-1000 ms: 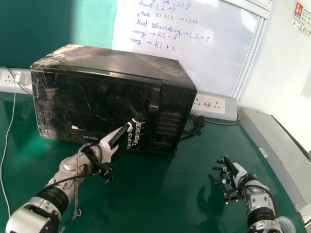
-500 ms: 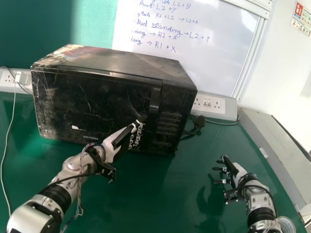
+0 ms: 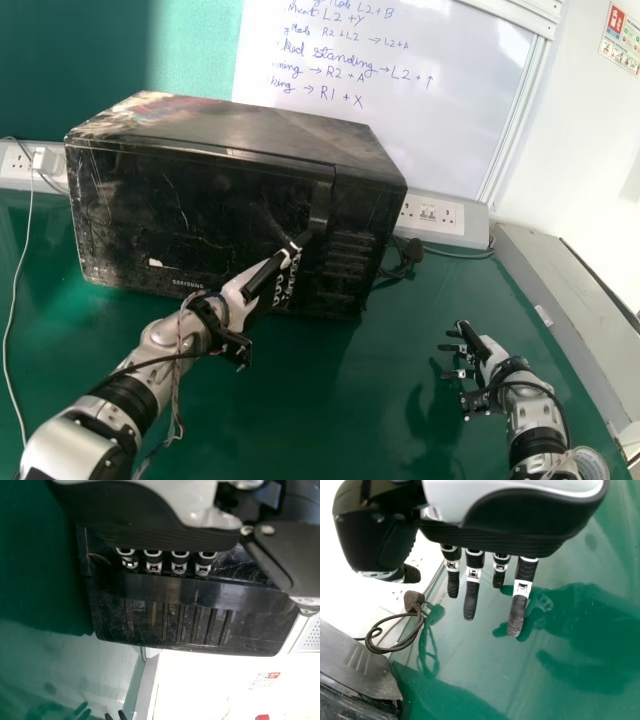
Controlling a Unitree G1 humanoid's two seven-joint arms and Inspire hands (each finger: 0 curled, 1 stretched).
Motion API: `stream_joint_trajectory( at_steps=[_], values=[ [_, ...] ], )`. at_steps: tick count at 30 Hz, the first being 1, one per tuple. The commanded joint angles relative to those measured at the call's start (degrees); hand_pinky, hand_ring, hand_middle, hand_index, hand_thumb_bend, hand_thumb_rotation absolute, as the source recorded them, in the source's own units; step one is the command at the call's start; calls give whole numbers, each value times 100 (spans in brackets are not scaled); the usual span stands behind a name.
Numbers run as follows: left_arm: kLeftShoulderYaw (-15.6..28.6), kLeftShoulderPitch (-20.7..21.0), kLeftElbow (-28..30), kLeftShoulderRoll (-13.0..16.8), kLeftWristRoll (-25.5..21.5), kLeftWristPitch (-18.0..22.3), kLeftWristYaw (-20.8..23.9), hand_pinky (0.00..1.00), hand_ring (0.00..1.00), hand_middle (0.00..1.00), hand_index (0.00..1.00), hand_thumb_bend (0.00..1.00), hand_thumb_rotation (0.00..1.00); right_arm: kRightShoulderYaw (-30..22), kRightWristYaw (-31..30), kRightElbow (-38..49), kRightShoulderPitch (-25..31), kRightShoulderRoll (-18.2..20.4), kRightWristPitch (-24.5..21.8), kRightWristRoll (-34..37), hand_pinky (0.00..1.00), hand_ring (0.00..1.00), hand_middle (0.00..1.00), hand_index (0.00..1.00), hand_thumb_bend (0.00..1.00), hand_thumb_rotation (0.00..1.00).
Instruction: Open the door of oven
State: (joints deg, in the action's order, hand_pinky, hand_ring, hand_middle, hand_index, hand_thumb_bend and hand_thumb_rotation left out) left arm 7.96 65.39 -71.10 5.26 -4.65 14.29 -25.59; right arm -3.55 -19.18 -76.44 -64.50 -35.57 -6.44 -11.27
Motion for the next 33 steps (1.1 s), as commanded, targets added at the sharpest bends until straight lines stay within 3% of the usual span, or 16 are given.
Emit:
stream_joint_trajectory(
  at_steps=[1,6,8,13,16,20,25,29,33],
  values=[
    [29,135,-75,-101,-14,-68,-30,87,94,97,94,100,98,-4,-57,-56,0,38,-18,16,47,66,75,90,41,45],
    [204,213,-67,-170,-207,-175,-206,87,92,95,93,100,97,87,-112,-50,3,22,34,-64,48,65,75,90,42,49],
    [293,250,-72,-183,-290,-196,-359,87,91,95,93,100,95,66,-93,-53,1,27,20,-38,53,67,76,91,41,53],
    [356,356,-108,-206,-347,-273,-498,83,88,91,90,100,94,75,-47,-54,6,37,31,-52,53,66,74,90,44,48],
    [354,418,-100,-213,-336,-319,-639,80,88,92,91,100,95,86,-82,-51,-2,37,35,-59,62,70,75,91,43,48],
    [366,491,-125,-208,-344,-413,-877,79,85,92,93,100,96,-15,-84,-56,4,52,18,38,59,70,76,92,42,47],
    [306,529,-149,-228,-255,-459,-974,74,81,89,92,100,96,-60,-91,-59,-6,66,-37,71,50,67,77,92,42,44],
    [311,560,-161,-258,-271,-491,-1125,72,80,89,92,100,97,-2,-37,-56,-16,64,-46,2,55,65,75,91,43,46],
    [336,600,-175,-297,-304,-530,-1271,67,76,83,89,100,98,-65,-98,-59,2,61,-9,62,54,68,76,92,41,44]
  ],
)
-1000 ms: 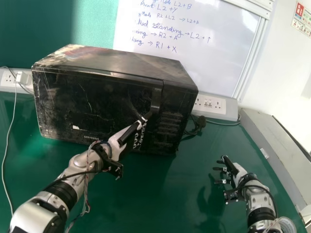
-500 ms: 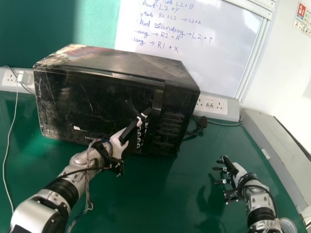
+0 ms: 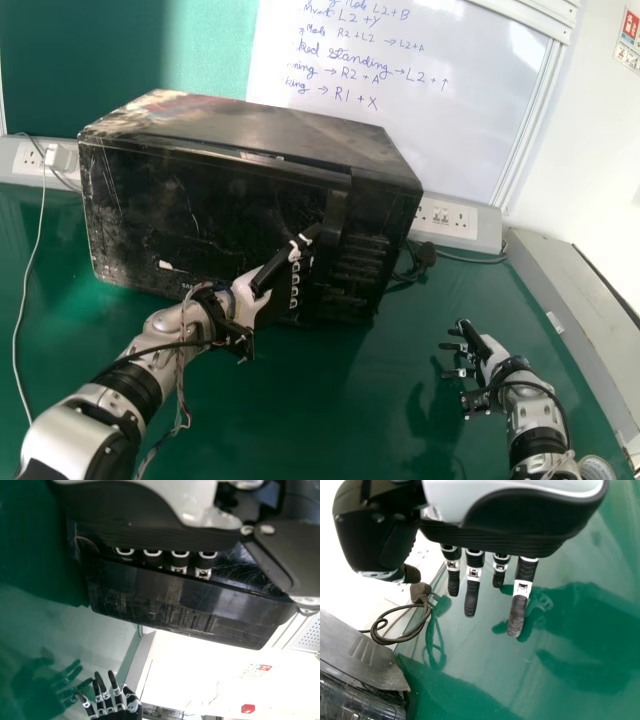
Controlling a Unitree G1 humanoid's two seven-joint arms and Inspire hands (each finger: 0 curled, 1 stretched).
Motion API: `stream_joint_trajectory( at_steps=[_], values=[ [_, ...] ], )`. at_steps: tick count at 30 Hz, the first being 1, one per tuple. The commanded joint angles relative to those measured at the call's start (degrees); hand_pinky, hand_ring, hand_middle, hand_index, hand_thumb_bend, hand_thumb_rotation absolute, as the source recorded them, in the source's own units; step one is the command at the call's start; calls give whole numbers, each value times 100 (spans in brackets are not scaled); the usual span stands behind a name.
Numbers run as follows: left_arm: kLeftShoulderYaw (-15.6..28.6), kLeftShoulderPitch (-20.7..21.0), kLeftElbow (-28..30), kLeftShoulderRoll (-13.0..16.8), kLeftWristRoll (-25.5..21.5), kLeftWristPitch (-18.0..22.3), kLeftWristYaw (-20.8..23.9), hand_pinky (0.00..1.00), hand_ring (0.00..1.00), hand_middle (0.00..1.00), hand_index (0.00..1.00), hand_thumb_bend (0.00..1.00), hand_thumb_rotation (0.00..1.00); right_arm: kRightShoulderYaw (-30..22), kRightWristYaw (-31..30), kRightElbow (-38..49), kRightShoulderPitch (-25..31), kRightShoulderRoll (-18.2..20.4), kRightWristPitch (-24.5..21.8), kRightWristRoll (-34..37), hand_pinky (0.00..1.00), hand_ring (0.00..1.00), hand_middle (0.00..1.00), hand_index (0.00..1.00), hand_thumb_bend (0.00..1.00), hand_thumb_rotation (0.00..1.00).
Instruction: Open the door of oven
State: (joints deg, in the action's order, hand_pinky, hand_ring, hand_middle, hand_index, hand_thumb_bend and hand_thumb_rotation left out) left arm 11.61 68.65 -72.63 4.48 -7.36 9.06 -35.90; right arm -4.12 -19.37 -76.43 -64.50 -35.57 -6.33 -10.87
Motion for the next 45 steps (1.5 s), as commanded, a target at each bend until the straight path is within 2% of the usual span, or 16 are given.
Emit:
stream_joint_trajectory(
  at_steps=[1,6,7,12,14,17,21,25,27,29,31,34,38,40,42,45],
  values=[
    [-27,282,-25,-229,-34,-7,-260,66,74,80,88,100,97,18,-62,-58,8,57,-4,-6,54,68,76,91,42,44],
    [-28,309,-30,-258,-32,0,-352,61,70,74,84,100,98,7,-51,-60,4,65,-35,9,54,66,75,92,41,46],
    [-25,315,-33,-260,-36,-12,-375,60,69,73,83,100,98,21,-50,-60,9,61,-19,-7,50,64,75,92,41,45],
    [-2,324,-37,-264,-74,-39,-627,46,57,66,79,100,98,13,-48,-61,19,59,-1,0,48,66,77,92,41,45],
    [6,319,-32,-259,-87,-51,-753,40,51,64,77,100,99,39,2,-56,17,60,-1,-32,56,67,76,91,44,45],
    [12,329,-17,-247,-97,-132,-892,35,47,62,75,100,98,66,29,-50,10,62,-5,-57,60,66,74,90,44,45],
    [-18,312,19,-261,-54,-92,-889,25,36,59,73,100,98,-27,36,-58,7,71,-56,28,46,65,76,91,44,42],
    [-29,290,42,-295,-41,-22,-842,14,24,56,72,100,98,39,23,-58,1,66,-41,-35,56,67,75,90,41,43],
    [-55,285,47,-297,-2,23,-767,9,19,54,71,100,98,57,48,-55,4,68,-20,-50,54,65,74,89,41,42],
    [-73,280,58,-300,27,68,-685,7,16,52,69,100,98,71,6,-54,7,61,6,-60,54,65,74,89,40,41],
    [-87,275,65,-309,39,94,-618,6,15,49,67,100,97,129,-39,-50,13,44,58,-112,53,65,75,90,39,47],
    [-111,281,73,-321,43,85,-571,5,14,43,64,100,95,32,-45,-59,2,50,-9,-18,55,67,76,90,43,44],
    [-157,283,84,-325,60,104,-578,4,11,34,61,100,92,-39,-73,-65,2,52,-52,43,48,65,75,90,41,40],
    [-195,289,114,-323,69,76,-603,3,9,29,59,100,89,8,-70,-58,-1,47,-42,-1,56,69,77,91,41,43],
    [-251,289,144,-320,106,68,-583,2,8,25,57,100,87,29,24,-52,1,55,-38,-22,55,67,76,89,45,44],
    [-322,278,194,-319,147,124,-565,2,7,20,54,100,86,-70,-43,-58,-3,61,-76,87,59,68,76,92,44,41]
  ],
)
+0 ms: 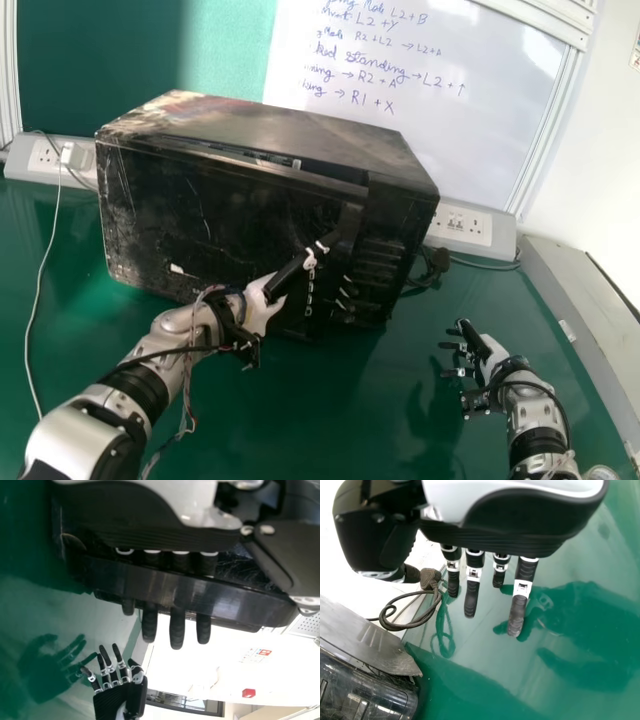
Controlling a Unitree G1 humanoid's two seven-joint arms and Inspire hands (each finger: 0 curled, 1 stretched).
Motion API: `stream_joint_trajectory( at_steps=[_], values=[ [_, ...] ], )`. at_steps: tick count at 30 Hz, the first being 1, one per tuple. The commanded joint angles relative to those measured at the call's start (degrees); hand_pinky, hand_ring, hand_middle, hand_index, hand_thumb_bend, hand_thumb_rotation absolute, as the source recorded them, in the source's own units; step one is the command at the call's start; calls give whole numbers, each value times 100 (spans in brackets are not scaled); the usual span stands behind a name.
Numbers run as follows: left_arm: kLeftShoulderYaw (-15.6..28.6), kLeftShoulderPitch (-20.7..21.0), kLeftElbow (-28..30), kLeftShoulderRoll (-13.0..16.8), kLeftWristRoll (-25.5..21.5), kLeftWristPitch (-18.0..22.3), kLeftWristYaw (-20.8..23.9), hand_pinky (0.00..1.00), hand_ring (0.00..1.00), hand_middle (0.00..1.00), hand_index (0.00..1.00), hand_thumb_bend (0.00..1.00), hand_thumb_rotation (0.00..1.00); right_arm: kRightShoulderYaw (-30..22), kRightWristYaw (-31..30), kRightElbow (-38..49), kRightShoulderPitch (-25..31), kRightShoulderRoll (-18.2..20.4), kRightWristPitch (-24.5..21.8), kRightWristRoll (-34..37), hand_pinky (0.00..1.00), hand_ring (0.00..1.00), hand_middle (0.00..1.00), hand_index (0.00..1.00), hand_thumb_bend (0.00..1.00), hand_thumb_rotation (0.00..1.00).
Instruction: Open the door of oven
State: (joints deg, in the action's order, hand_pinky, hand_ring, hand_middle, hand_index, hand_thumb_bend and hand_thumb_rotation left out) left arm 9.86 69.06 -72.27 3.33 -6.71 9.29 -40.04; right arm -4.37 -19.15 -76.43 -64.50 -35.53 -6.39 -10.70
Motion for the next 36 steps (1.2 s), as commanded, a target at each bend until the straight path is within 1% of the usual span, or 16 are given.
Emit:
stream_joint_trajectory(
  at_steps=[1,6,11,14,15,18,22,24,25,26,28,30,31,33,34,36],
  values=[
    [-155,240,168,-207,78,87,-141,1,7,19,53,100,85,-33,-88,-59,1,52,-51,55,59,68,77,92,43,41],
    [-155,238,209,-228,78,74,-89,1,6,15,44,100,84,91,16,-54,-8,59,-42,-76,59,67,75,87,43,41],
    [-161,176,238,-255,107,337,-53,0,5,12,29,100,86,-23,2,-61,-8,72,-81,47,50,66,75,90,43,39],
    [-160,155,278,-275,128,340,55,1,5,12,22,100,86,19,-19,-57,9,64,-25,-3,48,66,76,90,43,39],
    [-160,150,304,-292,128,280,142,1,6,12,20,100,87,35,-6,-56,14,65,-12,-20,50,66,76,89,44,41],
    [-177,109,392,-349,128,199,375,1,6,12,16,94,90,43,26,-58,12,72,-27,-26,52,67,76,90,42,40],
    [-309,9,562,-393,205,262,618,1,5,10,11,85,93,32,-9,-62,27,67,-4,-14,45,64,75,91,44,43],
    [-382,-39,639,-395,254,317,713,1,5,10,10,82,93,11,-36,-62,30,69,-1,9,52,68,76,92,43,43],
    [-412,-56,692,-396,279,290,788,1,5,10,9,80,91,17,-37,-60,33,72,11,4,53,68,76,93,42,43],
    [-437,-73,751,-400,300,250,876,1,5,10,10,79,86,25,-35,-57,32,75,16,-4,54,68,76,92,42,44],
    [-461,-116,886,-417,315,162,1032,2,6,11,13,74,65,23,-27,-56,28,81,1,1,57,69,76,90,44,44],
    [-448,-187,1057,-447,259,63,1089,1,6,11,17,71,50,55,-1,-57,22,83,-12,-32,63,71,75,89,47,45],
    [-451,-228,1153,-458,236,21,1096,1,6,11,19,70,44,76,10,-55,22,84,1,-53,61,69,74,89,48,45],
    [-484,-312,1370,-467,223,-106,1125,1,5,11,22,69,39,119,12,-53,19,88,19,-89,63,70,74,89,45,45],
    [-503,-360,1498,-470,212,-189,1133,1,5,10,20,68,37,128,15,-53,20,91,24,-94,65,72,75,91,44,46],
    [-529,-475,1782,-478,173,-365,1144,1,5,10,20,66,32,133,-18,-55,16,96,32,-86,62,70,76,92,41,45]
  ],
)
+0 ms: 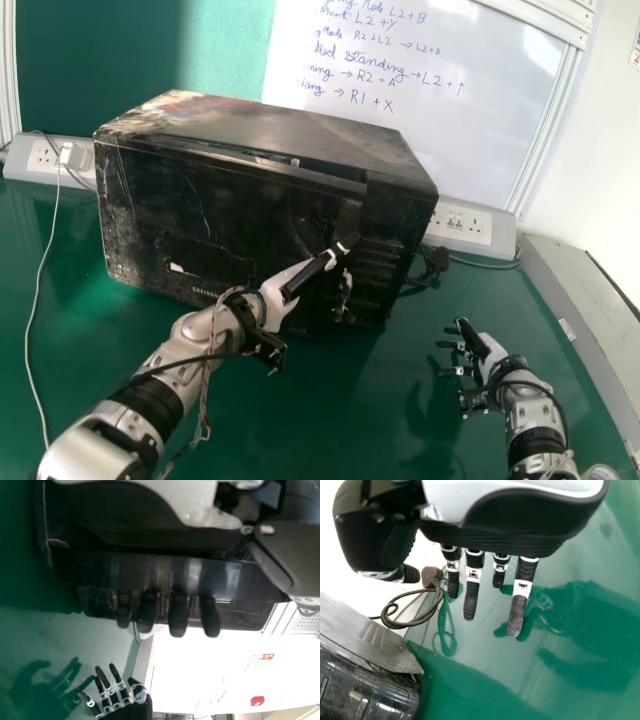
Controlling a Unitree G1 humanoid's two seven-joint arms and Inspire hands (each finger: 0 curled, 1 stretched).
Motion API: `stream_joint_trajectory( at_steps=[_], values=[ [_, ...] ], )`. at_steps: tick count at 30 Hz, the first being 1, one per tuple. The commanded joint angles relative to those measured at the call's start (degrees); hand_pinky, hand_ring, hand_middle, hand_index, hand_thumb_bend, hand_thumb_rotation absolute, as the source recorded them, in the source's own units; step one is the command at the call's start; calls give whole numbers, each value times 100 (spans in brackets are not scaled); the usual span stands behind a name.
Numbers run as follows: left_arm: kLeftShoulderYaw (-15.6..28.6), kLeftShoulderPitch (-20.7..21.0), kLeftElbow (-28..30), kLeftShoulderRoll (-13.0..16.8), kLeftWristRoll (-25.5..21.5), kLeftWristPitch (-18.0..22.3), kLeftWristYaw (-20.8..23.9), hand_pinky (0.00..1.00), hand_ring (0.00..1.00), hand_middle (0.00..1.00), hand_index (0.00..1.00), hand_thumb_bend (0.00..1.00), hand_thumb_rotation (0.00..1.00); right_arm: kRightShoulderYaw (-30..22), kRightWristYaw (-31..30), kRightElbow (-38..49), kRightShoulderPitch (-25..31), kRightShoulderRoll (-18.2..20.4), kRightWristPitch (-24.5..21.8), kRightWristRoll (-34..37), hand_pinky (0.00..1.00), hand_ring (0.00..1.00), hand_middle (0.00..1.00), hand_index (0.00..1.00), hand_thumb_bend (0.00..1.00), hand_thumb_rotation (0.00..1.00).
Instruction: Open the door of oven
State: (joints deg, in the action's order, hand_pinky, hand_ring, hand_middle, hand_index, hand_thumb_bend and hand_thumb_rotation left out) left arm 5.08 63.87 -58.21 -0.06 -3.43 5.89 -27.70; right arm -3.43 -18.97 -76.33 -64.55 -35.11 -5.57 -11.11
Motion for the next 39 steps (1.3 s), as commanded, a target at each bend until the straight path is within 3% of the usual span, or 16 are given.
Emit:
stream_joint_trajectory(
  at_steps=[1,3,4,8,10,14,19,25,30,35,39],
  values=[
    [-66,-26,526,-146,-167,-90,-82,0,5,10,21,65,29,28,-54,-67,18,54,-64,-26,61,70,76,93,39,46],
    [-115,-186,869,-147,-181,-226,-105,0,5,10,18,63,27,44,-6,-70,13,60,-79,-40,61,70,74,91,41,45],
    [-142,-272,1067,-147,-187,-333,-102,0,5,10,16,61,25,36,1,-71,9,64,-90,-31,67,70,74,90,41,46],
    [-254,-617,1931,-116,-263,-869,-132,1,5,10,14,59,22,43,5,-69,24,64,-42,-38,65,70,73,89,42,42],
    [-325,-770,2317,-91,-245,-1099,-97,1,5,9,13,58,23,5,-6,-73,18,70,-71,4,61,70,75,91,40,45],
    [-488,-1058,2989,-4,-244,-1469,-190,0,5,9,12,55,26,-4,-72,-74,23,73,-37,18,63,72,75,90,41,47],
    [-570,-1305,3461,90,-274,-1647,-282,0,5,9,13,52,28,-6,-18,-75,36,83,-18,19,60,68,74,91,43,45],
    [-625,-1590,3895,265,-371,-1700,-405,0,5,10,13,55,34,88,13,-73,19,88,6,-76,63,69,71,89,42,46],
    [-604,-1912,4384,343,-592,-1937,-558,0,4,9,13,58,29,23,67,-82,11,115,-53,-16,59,67,73,90,41,44],
    [-598,-2169,4788,469,-753,-2156,-711,0,5,10,13,53,28,43,78,-88,16,115,-31,-38,66,70,70,90,41,47],
    [-580,-2352,5053,558,-813,-2244,-779,0,5,9,12,51,30,57,121,-88,15,119,-33,-59,62,68,69,89,40,42]
  ],
)
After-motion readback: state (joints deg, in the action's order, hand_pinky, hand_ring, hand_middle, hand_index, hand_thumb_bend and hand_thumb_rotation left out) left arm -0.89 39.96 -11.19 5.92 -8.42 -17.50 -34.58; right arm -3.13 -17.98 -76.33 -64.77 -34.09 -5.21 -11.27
